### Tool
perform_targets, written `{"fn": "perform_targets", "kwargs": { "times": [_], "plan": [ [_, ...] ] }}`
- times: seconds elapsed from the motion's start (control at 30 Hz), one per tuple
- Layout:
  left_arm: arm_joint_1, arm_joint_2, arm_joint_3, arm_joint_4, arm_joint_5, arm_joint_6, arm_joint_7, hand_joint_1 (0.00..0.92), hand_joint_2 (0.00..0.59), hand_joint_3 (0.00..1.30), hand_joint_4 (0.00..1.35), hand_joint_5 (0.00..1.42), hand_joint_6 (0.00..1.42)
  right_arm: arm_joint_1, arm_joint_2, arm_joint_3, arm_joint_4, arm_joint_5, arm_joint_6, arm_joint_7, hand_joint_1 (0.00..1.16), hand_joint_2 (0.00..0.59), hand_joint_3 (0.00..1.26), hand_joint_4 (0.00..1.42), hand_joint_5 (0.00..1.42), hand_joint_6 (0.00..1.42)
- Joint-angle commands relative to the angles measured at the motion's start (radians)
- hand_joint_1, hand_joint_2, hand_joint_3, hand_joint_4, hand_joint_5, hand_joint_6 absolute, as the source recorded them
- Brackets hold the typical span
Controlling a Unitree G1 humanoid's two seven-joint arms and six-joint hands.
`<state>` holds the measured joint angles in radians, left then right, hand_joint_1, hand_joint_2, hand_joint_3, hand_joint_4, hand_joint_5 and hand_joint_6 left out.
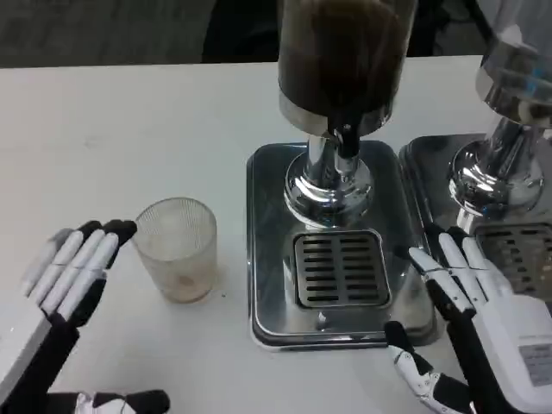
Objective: Grasp the cup under the faucet to collect the drink, then remove the cup.
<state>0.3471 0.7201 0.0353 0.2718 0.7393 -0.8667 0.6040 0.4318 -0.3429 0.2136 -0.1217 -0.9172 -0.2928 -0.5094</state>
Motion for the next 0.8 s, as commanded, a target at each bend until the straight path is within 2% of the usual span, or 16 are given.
{"fn": "perform_targets", "kwargs": {
  "times": [0.03, 0.2, 0.43, 0.63, 0.8],
  "plan": [
    [-0.069, -0.036, 0.013, 0.085, -0.096, -0.041, -0.008, 0.000, 0.001, 0.00, 0.00, 0.00, 0.00, -0.003, 0.012, 0.008, -0.010, 0.000, 0.009, -0.010, 0.46, 0.460, 0.19, 0.04, 0.00, 0.12],
    [-0.157, -0.072, 0.001, 0.183, -0.197, -0.047, -0.073, 0.001, 0.000, 0.00, 0.00, 0.00, 0.04, -0.008, 0.022, 0.011, -0.010, 0.003, 0.007, -0.007, 0.46, 0.460, 0.20, 0.06, 0.01, 0.14],
    [-0.329, -0.119, -0.019, 0.377, -0.287, -0.026, -0.178, 0.070, 0.000, 0.00, 0.00, 0.02, 0.09, -0.021, 0.037, 0.023, -0.007, 0.010, 0.008, -0.008, 0.46, 0.460, 0.21, 0.11, 0.04, 0.15],
    [-0.444, -0.129, -0.050, 0.507, -0.271, -0.015, -0.215, 0.145, 0.000, 0.00, 0.00, 0.11, 0.13, -0.031, 0.050, 0.038, -0.005, 0.012, 0.007, -0.008, 0.46, 0.460, 0.23, 0.16, 0.09, 0.16],
    [-0.531, -0.118, -0.122, 0.589, -0.197, -0.006, -0.206, 0.168, 0.000, 0.00, 0.00, 0.19, 0.21, -0.032, 0.066, 0.048, -0.020, 0.006, 0.009, -0.013, 0.46, 0.460, 0.24, 0.18, 0.11, 0.20]
  ]
}}
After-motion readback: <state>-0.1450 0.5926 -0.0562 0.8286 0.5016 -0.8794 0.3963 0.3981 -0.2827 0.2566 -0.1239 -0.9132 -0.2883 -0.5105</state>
